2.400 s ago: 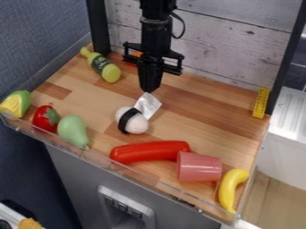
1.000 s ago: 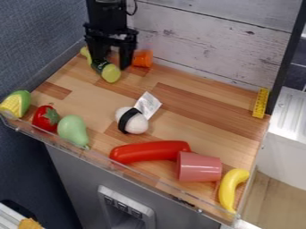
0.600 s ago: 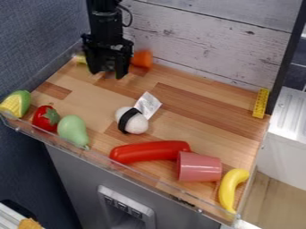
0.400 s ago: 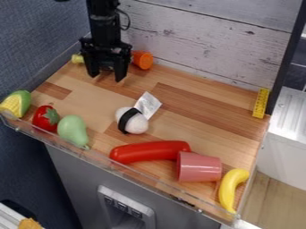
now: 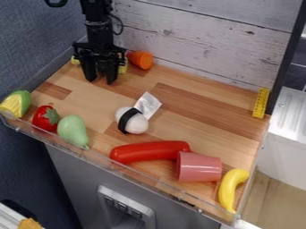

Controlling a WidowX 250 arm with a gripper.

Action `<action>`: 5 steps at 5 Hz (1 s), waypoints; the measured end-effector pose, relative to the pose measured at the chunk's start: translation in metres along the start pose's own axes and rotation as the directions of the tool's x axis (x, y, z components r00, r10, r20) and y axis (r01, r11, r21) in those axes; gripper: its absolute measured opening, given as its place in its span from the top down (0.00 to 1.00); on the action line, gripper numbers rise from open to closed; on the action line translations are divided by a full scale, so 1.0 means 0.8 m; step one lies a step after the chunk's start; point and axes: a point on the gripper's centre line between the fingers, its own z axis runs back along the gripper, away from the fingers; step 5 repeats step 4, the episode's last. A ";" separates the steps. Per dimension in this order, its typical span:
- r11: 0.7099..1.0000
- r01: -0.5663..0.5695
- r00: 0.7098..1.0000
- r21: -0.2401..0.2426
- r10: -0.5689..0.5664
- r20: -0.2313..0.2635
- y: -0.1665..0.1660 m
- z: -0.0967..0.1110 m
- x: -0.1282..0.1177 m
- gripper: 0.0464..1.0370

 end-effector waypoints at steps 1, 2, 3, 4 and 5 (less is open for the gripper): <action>1.000 0.015 1.000 0.000 -0.015 0.003 0.003 -0.001 0.001 0.67; 0.999 0.049 0.999 -0.001 -0.049 0.006 0.003 -0.002 0.002 0.88; 0.997 0.076 0.997 0.001 -0.076 0.011 0.003 -0.002 0.002 0.98; 0.996 0.088 0.996 0.001 -0.088 0.017 0.002 0.000 0.006 0.99; 0.996 0.088 0.996 0.001 -0.088 0.017 0.002 0.000 0.006 0.99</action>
